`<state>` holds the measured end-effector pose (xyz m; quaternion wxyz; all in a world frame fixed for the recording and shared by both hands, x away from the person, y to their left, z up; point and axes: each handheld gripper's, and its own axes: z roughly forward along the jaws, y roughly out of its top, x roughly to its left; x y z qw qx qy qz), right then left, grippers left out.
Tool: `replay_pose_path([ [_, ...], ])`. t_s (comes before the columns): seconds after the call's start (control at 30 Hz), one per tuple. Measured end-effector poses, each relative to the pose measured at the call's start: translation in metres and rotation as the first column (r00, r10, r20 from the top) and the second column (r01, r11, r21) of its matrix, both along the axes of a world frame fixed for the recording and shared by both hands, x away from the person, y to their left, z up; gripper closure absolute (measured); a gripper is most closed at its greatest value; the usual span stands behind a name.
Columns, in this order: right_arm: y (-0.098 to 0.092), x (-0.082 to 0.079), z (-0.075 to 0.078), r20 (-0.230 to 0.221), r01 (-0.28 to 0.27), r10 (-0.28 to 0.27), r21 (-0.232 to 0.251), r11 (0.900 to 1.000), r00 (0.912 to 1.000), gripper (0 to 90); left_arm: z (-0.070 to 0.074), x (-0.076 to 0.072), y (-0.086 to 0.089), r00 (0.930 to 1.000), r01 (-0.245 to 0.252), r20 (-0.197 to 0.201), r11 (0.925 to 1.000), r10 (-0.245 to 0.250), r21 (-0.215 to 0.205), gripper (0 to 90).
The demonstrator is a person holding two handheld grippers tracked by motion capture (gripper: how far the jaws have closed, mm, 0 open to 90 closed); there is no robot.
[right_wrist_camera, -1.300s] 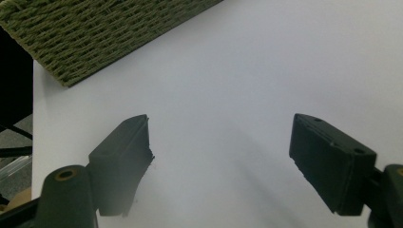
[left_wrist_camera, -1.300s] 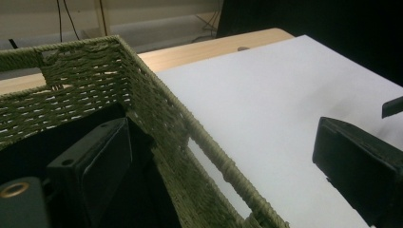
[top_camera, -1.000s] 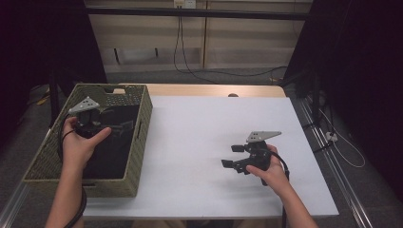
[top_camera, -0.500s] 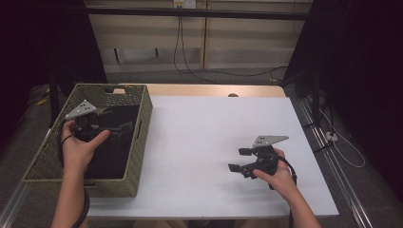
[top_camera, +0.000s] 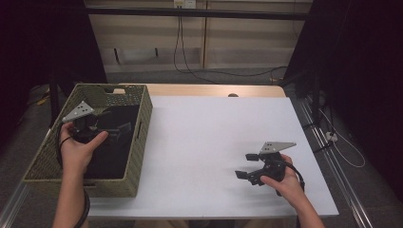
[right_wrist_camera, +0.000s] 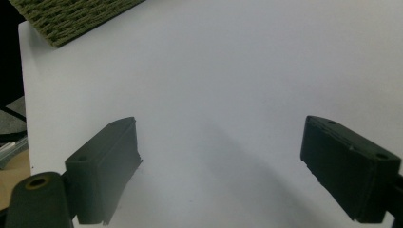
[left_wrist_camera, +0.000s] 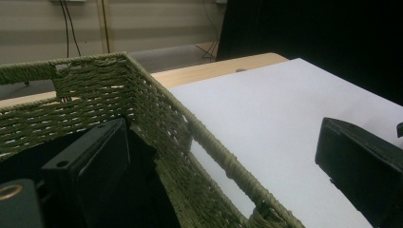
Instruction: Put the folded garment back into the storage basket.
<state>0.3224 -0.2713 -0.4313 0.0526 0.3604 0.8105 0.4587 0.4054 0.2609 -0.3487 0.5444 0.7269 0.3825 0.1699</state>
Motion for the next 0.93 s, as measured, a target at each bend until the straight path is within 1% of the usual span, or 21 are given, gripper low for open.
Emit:
replay_pose_path([
  [0.1,-0.003,-0.002,0.000,0.000,0.002,-0.002,0.001,1.000,1.0000,10.9,0.001,-0.002,0.002,1.0000,-0.004,0.002,1.0000,0.004,0.003,4.1],
  [0.2,-0.005,-0.003,0.000,0.001,0.004,-0.004,-0.001,1.000,1.0000,10.8,0.001,-0.002,0.004,1.0000,-0.005,0.004,1.0000,0.005,-0.006,4.1],
  [0.27,-0.007,-0.005,0.000,0.002,0.006,-0.006,0.000,1.000,1.0000,10.6,0.001,-0.003,0.005,1.0000,-0.003,0.006,1.0000,0.003,-0.001,4.1],
  [0.43,-0.012,-0.008,-0.001,0.007,0.017,-0.017,-0.005,1.000,0.9998,10.0,0.000,-0.004,0.005,1.0000,0.000,0.009,1.0000,0.000,-0.005,3.9],
  [0.53,-0.014,-0.010,0.000,0.015,0.022,-0.022,-0.004,1.000,0.9996,9.8,-0.001,-0.004,0.004,1.0000,0.003,0.005,0.9999,-0.003,0.010,3.8],
  [0.57,-0.015,-0.011,0.001,0.015,0.022,-0.022,-0.002,1.000,0.9996,9.5,-0.001,-0.004,0.005,1.0000,0.007,0.005,1.0000,-0.007,0.003,3.8],
  [0.7,-0.019,-0.014,0.003,0.025,0.026,-0.026,0.002,1.000,0.9993,9.2,0.000,-0.006,0.009,1.0000,-0.001,0.009,0.9999,0.001,-0.014,3.6],
  [0.93,-0.031,-0.022,0.001,0.034,0.054,-0.054,0.003,0.999,0.9980,8.5,0.003,-0.008,0.009,0.9997,-0.006,0.023,0.9999,0.006,-0.011,3.5],
])
